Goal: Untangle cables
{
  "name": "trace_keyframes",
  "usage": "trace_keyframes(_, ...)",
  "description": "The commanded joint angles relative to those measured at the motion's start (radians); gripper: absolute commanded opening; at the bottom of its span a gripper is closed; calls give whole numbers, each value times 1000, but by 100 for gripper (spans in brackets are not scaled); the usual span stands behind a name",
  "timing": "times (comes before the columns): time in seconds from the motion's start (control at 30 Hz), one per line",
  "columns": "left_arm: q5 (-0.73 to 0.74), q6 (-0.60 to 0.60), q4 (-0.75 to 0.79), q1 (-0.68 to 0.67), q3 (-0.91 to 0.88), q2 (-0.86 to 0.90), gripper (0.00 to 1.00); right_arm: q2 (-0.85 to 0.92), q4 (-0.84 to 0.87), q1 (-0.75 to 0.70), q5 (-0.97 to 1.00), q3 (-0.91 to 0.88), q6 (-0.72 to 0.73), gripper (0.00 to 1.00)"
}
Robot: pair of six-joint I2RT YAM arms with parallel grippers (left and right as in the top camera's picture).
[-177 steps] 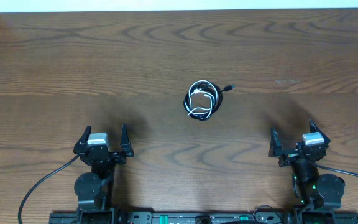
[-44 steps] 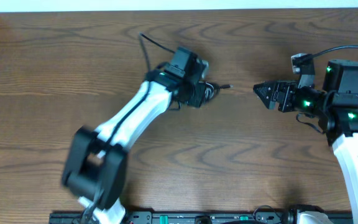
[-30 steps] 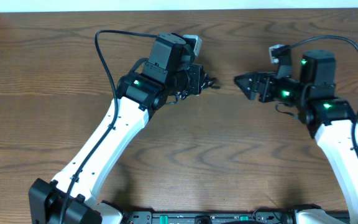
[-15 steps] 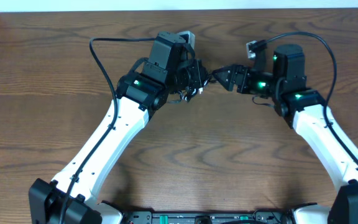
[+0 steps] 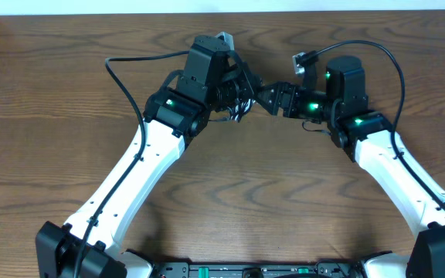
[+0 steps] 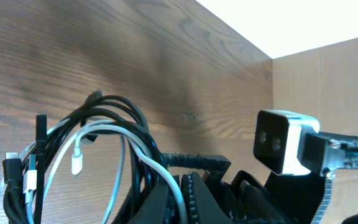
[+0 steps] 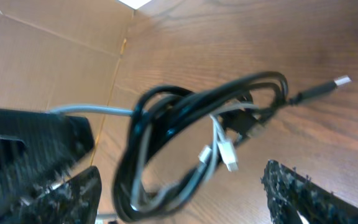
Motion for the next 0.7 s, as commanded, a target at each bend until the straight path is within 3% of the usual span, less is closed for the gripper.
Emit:
trace_keyframes(0.0,35,-39,8,-1,6,1,7,9,49,31,38,18,31,78)
trace_keyframes(0.13,38,-42,8,-1,6,1,7,9,31,59,147,18,49,71)
trace_keyframes(0.27,38,-41,8,14,6,1,7,9,-47,52,276,18,49,58)
trace_keyframes(0.57,39,52,-43,113,6,-29,7,9,-294,-38,485,18,-6,1)
trace_keyframes(0.67,43,78,-72,135,6,-37,7,9,-322,-59,484,18,-43,1)
